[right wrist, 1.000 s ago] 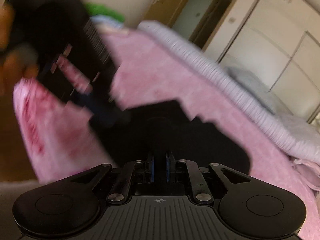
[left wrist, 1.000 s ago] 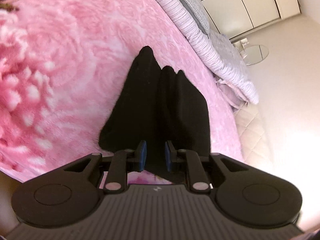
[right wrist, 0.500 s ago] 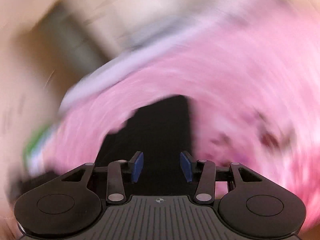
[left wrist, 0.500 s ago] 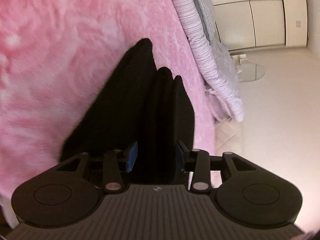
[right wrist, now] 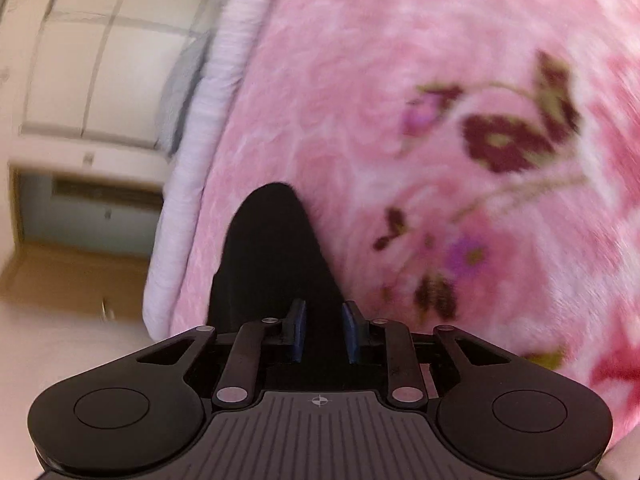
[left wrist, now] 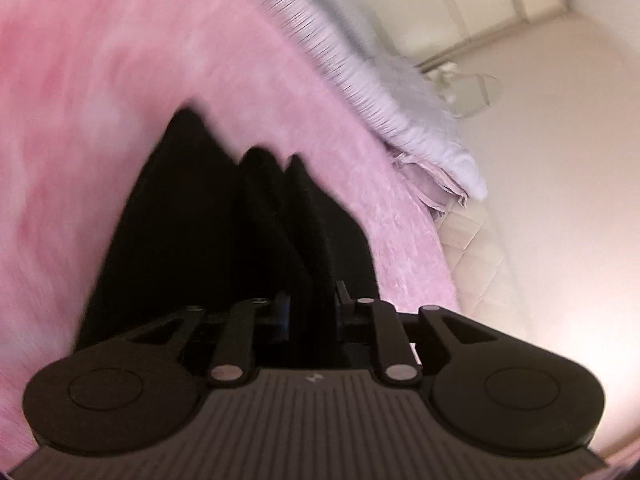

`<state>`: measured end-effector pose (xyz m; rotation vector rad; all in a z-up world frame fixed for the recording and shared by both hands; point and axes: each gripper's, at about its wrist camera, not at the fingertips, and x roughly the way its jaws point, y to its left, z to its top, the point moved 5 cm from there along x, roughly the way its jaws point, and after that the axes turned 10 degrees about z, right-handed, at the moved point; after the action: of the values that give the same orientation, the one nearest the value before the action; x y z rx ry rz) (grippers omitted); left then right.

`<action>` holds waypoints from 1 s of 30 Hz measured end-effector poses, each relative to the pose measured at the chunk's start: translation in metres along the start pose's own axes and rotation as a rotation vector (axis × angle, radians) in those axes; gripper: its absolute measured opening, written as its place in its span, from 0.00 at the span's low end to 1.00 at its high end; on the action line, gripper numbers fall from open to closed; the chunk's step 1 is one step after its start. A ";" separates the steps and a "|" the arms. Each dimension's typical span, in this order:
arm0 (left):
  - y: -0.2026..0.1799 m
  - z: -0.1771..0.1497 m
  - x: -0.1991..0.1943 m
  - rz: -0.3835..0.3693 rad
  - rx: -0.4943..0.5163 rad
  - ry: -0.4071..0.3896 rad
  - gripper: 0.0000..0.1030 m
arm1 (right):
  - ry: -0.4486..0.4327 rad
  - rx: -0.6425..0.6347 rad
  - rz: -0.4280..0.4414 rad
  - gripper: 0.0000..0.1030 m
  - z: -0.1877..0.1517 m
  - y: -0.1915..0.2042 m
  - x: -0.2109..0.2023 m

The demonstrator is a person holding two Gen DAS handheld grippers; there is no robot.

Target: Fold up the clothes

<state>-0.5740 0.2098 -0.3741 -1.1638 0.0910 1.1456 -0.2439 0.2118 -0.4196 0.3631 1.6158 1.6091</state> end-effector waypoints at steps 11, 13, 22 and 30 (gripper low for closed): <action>0.051 0.008 -0.035 0.026 0.029 -0.063 0.14 | 0.079 -0.307 -0.008 0.22 -0.050 0.050 0.026; 0.059 0.004 -0.030 0.002 0.015 -0.053 0.14 | 0.071 -0.383 -0.043 0.22 -0.057 0.055 0.030; 0.091 -0.002 -0.013 -0.010 -0.055 -0.015 0.16 | 0.078 -0.557 -0.109 0.22 -0.069 0.058 0.030; 0.066 -0.009 -0.081 0.151 0.071 -0.101 0.17 | 0.098 -0.453 -0.041 0.23 -0.062 0.058 -0.008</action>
<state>-0.6571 0.1458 -0.3752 -1.0478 0.1428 1.3222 -0.3020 0.1713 -0.3713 0.0128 1.2661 1.9224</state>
